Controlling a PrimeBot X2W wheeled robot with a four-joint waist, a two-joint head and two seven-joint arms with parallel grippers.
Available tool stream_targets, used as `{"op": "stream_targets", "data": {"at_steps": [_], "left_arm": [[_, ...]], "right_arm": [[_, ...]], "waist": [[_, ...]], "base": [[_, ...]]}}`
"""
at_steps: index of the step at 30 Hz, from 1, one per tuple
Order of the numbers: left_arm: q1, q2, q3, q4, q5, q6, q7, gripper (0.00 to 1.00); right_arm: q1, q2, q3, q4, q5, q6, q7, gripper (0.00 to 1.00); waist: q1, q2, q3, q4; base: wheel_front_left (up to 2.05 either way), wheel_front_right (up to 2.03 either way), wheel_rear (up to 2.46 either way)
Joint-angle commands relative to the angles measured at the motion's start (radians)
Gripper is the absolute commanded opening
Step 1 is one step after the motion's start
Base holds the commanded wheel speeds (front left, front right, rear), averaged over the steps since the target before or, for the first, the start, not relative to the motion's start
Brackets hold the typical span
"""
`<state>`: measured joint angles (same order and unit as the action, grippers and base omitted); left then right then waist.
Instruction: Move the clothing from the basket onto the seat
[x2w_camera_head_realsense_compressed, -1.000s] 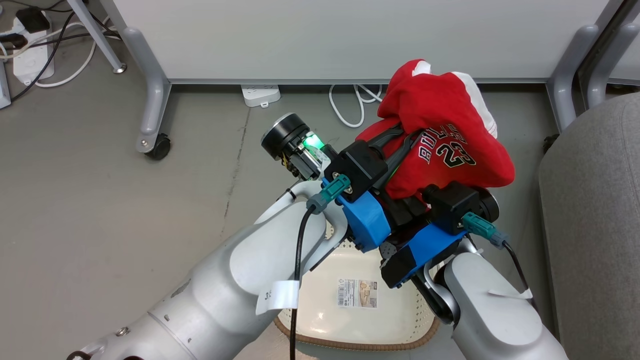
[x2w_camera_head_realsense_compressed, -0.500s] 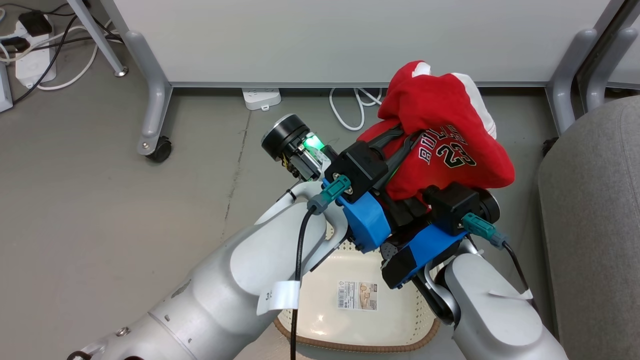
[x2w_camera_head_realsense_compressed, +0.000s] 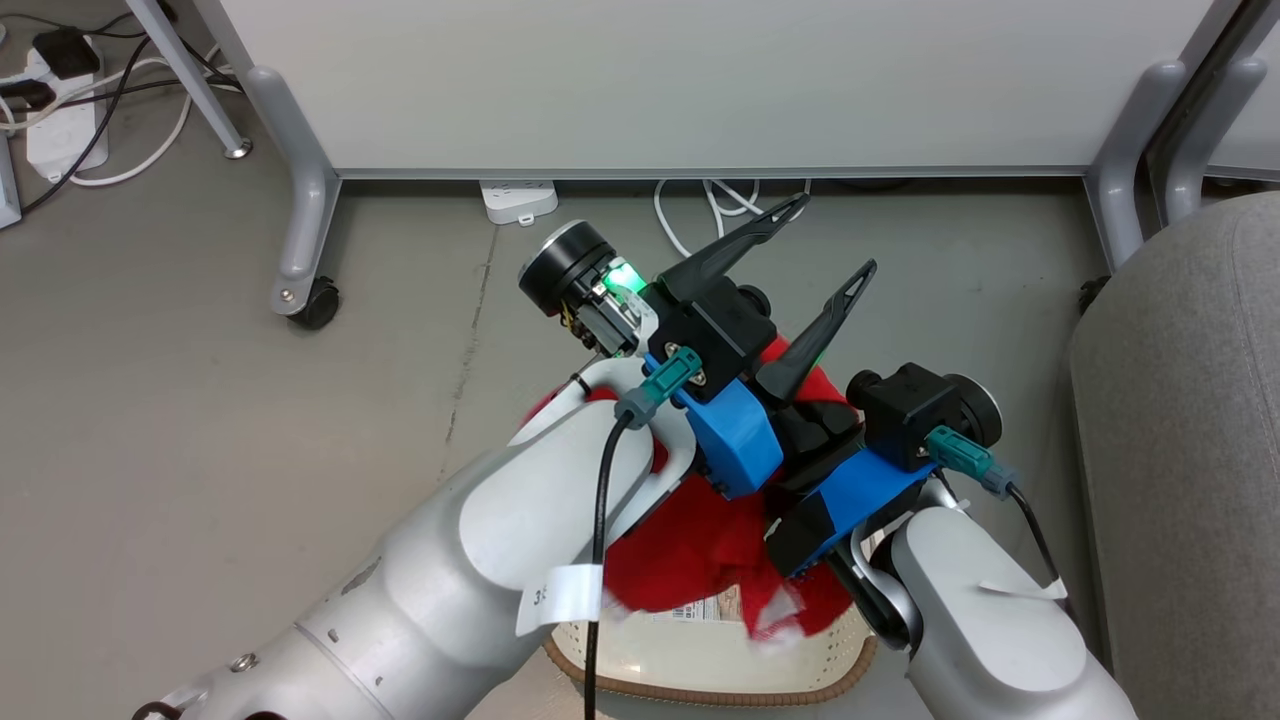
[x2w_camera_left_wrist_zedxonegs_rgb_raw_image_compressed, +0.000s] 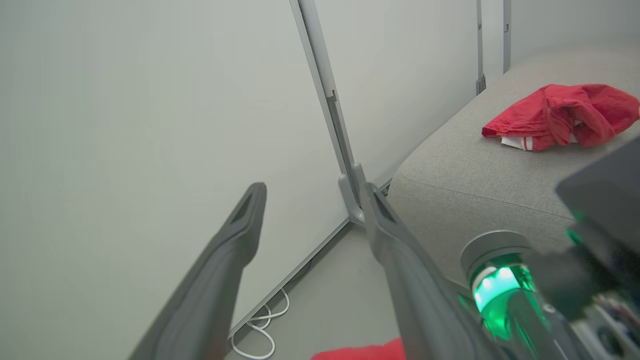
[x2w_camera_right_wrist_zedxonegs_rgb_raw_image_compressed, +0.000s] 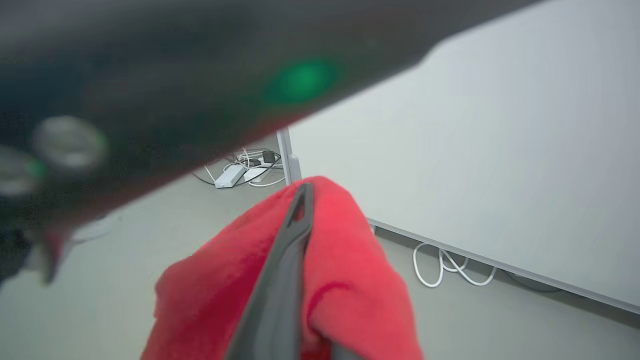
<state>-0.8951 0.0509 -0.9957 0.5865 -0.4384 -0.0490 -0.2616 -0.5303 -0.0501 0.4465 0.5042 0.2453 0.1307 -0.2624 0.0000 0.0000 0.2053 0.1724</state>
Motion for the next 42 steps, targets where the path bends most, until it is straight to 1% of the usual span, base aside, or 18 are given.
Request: {"op": "stream_targets", "data": {"at_steps": [1,6,14,15,18,19,29,36,42], "left_arm": [[0.003,-0.001,0.005,-0.001,0.009,0.006,-0.005,1.0],[0.006,-0.001,0.016,0.004,0.016,0.005,-0.005,1.0],[0.014,0.005,0.034,0.012,0.034,-0.001,-0.005,1.0],[0.016,0.008,0.037,0.012,0.038,-0.003,-0.005,1.0],[0.017,0.013,0.042,0.008,0.048,-0.008,-0.005,1.0],[0.017,0.013,0.042,0.008,0.048,-0.008,-0.005,1.0],[0.034,0.025,0.055,-0.002,0.073,-0.018,-0.005,1.0],[0.055,0.028,0.046,-0.011,0.088,-0.027,-0.005,1.0],[0.079,0.022,0.023,-0.015,0.1,-0.038,-0.005,1.0]], "right_arm": [[0.005,0.0,-0.004,0.0,-0.004,0.0,-0.004,0.0],[0.005,0.0,-0.016,-0.002,-0.009,0.0,-0.004,0.0],[-0.008,-0.001,-0.056,-0.012,-0.038,0.0,-0.004,0.0],[-0.012,-0.001,-0.075,-0.018,-0.048,0.0,-0.004,0.0],[-0.016,-0.003,-0.109,-0.028,-0.064,0.0,-0.004,0.0],[-0.016,-0.003,-0.109,-0.028,-0.064,0.0,-0.004,0.0],[0.0,-0.035,-0.222,-0.087,-0.086,0.0,-0.004,0.0],[0.026,-0.048,-0.307,-0.131,-0.095,0.0,-0.004,0.0],[0.059,-0.053,-0.371,-0.176,-0.103,0.0,-0.004,0.0]], "waist": [[0.0,0.0,0.001,-0.003],[0.0,0.0,0.005,-0.018],[0.0,0.0,0.023,-0.07],[0.0,0.0,0.031,-0.092],[0.0,0.0,0.044,-0.128],[0.0,0.0,0.044,-0.128],[0.0,0.0,0.086,-0.252],[0.0,0.0,0.103,-0.335],[0.0,0.0,0.115,-0.393]], "base": [[0.0,0.0,0.0],[0.0,0.0,0.0],[0.0,0.0,0.0],[0.0,0.0,0.0],[0.0,0.0,0.0],[0.0,0.0,0.0],[0.0,0.0,0.0],[0.0,0.0,0.0],[0.0,0.0,0.0]]}}
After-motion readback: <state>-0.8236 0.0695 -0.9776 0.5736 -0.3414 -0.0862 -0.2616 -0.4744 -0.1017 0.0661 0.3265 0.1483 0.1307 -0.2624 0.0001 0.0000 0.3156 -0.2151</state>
